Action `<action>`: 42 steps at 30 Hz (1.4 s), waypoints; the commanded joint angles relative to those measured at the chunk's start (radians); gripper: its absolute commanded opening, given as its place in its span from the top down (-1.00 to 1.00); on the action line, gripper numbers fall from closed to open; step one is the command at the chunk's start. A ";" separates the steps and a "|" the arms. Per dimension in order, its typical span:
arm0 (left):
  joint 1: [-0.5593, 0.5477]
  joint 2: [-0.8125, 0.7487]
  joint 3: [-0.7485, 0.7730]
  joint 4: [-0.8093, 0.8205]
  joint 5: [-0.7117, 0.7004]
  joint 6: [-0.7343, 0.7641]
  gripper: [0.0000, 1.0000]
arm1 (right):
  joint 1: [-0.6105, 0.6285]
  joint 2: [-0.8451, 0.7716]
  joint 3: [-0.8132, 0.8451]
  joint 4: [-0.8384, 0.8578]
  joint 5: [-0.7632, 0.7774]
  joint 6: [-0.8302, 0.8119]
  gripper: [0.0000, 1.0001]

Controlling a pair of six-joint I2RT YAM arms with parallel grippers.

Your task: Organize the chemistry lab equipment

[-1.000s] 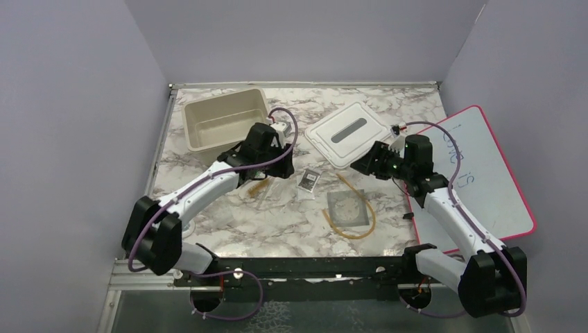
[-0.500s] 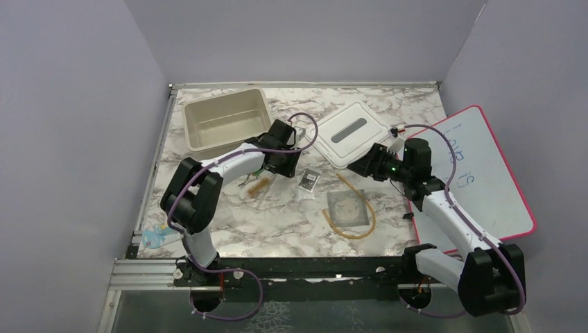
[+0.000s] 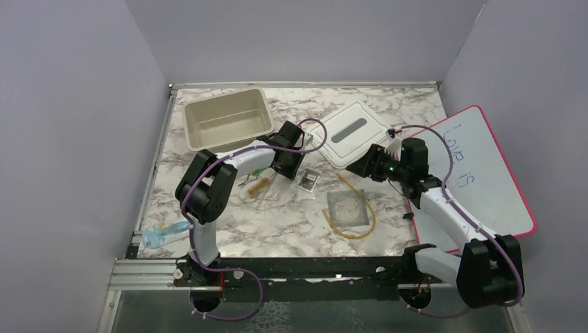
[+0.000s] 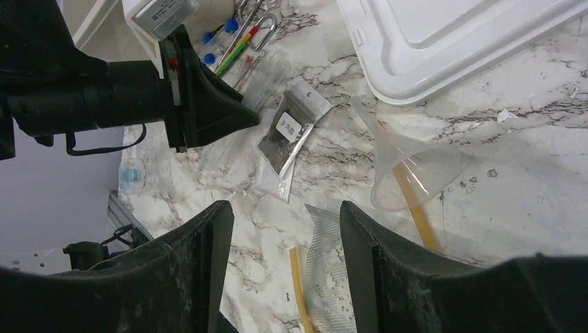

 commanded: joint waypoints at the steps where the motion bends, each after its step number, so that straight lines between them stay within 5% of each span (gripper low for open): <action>1: -0.011 0.012 0.017 -0.059 -0.030 0.057 0.57 | -0.007 -0.014 -0.005 0.015 -0.001 -0.002 -0.24; 19: 0.078 -0.223 0.361 -0.223 -0.173 0.188 0.60 | -0.007 -0.130 0.032 -0.053 0.032 0.071 -0.23; 27: 0.301 -0.142 0.500 -0.210 -0.144 0.367 0.54 | -0.007 -0.086 0.087 -0.087 0.036 0.050 -0.22; 36: 0.377 0.014 0.532 -0.289 -0.165 0.664 0.60 | -0.007 0.014 0.118 -0.057 0.004 0.055 -0.21; 42: 0.377 0.126 0.658 -0.365 0.000 0.719 0.62 | -0.007 0.045 0.113 -0.042 -0.008 0.062 -0.20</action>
